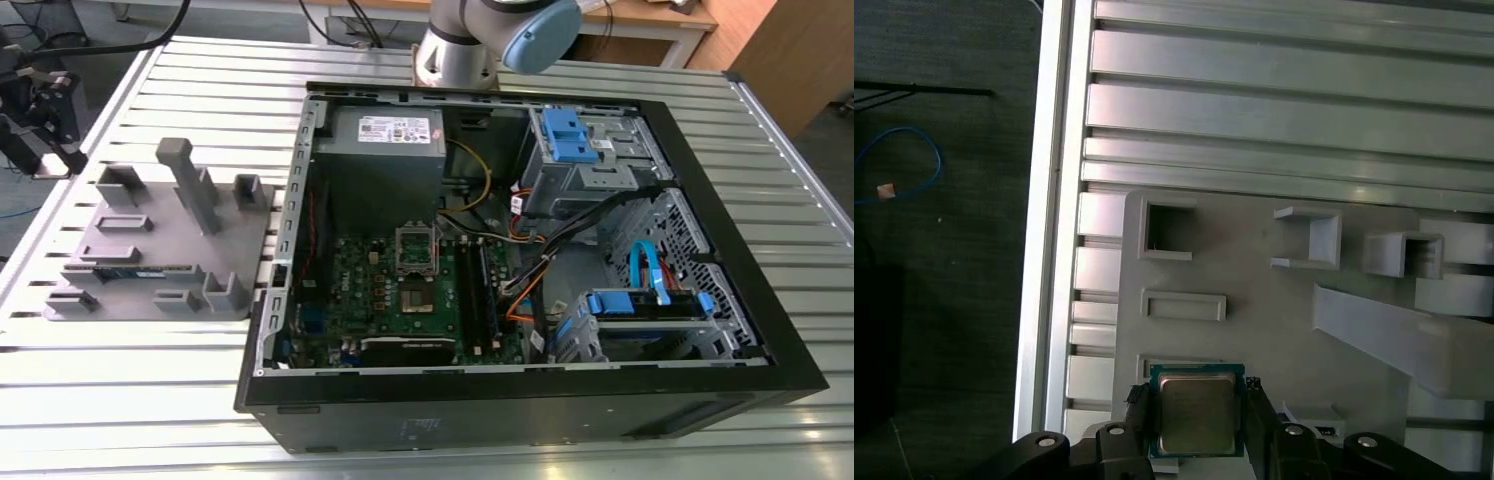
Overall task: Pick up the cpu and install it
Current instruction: 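Pick up the cpu and move it towards the insertion slot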
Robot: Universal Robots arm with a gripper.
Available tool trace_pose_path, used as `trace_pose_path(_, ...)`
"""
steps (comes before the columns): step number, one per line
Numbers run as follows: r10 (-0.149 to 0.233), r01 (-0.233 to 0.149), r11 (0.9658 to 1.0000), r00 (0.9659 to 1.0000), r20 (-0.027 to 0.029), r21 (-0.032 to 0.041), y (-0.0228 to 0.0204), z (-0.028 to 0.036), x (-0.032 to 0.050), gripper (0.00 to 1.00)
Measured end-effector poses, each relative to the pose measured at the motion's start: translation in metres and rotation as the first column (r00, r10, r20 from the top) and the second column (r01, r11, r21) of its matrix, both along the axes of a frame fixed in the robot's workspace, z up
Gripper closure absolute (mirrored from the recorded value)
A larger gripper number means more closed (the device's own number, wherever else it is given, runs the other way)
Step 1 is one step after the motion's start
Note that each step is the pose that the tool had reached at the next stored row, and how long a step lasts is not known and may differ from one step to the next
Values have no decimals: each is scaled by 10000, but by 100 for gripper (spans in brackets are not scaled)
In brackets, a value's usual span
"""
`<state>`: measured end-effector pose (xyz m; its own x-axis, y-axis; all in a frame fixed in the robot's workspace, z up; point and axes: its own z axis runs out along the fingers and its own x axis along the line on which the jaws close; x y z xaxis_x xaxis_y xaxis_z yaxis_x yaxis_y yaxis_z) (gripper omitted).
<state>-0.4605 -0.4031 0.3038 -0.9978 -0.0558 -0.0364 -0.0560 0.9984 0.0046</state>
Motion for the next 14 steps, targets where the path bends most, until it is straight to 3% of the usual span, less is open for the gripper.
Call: trace_pose_path(14,0,0,10000,10000,1,1,0,23,0,53)
